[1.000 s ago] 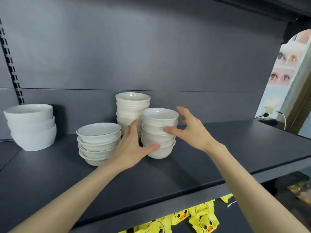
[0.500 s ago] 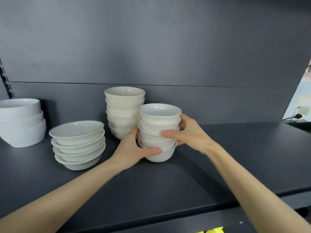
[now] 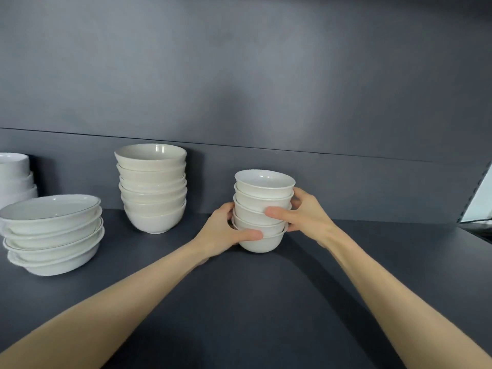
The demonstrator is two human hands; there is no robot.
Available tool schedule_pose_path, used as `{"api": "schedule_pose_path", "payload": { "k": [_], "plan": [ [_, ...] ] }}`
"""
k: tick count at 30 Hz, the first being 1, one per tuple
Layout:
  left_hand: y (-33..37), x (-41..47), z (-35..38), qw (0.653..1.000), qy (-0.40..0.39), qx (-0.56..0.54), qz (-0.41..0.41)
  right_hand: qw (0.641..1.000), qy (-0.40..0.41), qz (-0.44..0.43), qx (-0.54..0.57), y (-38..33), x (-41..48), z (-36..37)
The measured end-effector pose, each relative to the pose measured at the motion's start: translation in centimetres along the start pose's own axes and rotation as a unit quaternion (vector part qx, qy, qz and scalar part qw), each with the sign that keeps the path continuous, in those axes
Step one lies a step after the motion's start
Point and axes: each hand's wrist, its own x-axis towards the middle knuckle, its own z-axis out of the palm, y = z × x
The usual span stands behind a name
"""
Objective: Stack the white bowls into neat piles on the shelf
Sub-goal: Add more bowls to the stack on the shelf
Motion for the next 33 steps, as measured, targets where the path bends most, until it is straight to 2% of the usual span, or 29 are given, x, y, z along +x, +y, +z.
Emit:
{"api": "schedule_pose_path", "payload": {
  "k": [10,15,22,27,33],
  "plan": [
    [-0.9,4.0,0.7,1.0,-0.016,0.018,-0.02,1.0,-0.008,0.001,0.019,1.9,3.4,-1.3],
    [-0.7,4.0,0.4,0.99,-0.007,0.136,-0.023,1.0,-0.014,0.013,-0.012,1.8,3.3,-1.3],
    [1.5,3.1,-0.5,0.948,0.006,0.318,-0.023,0.986,-0.013,0.01,-0.164,-0.2,2.1,-2.7],
    [4.8,1.1,-1.8,0.893,0.014,0.449,0.034,0.954,-0.017,-0.01,-0.3,-3.0,0.6,-4.1],
    [9.0,-2.5,-4.4,0.851,0.058,0.511,0.108,0.923,0.016,-0.076,-0.377,-7.7,-1.3,-3.8]
  ]
}}
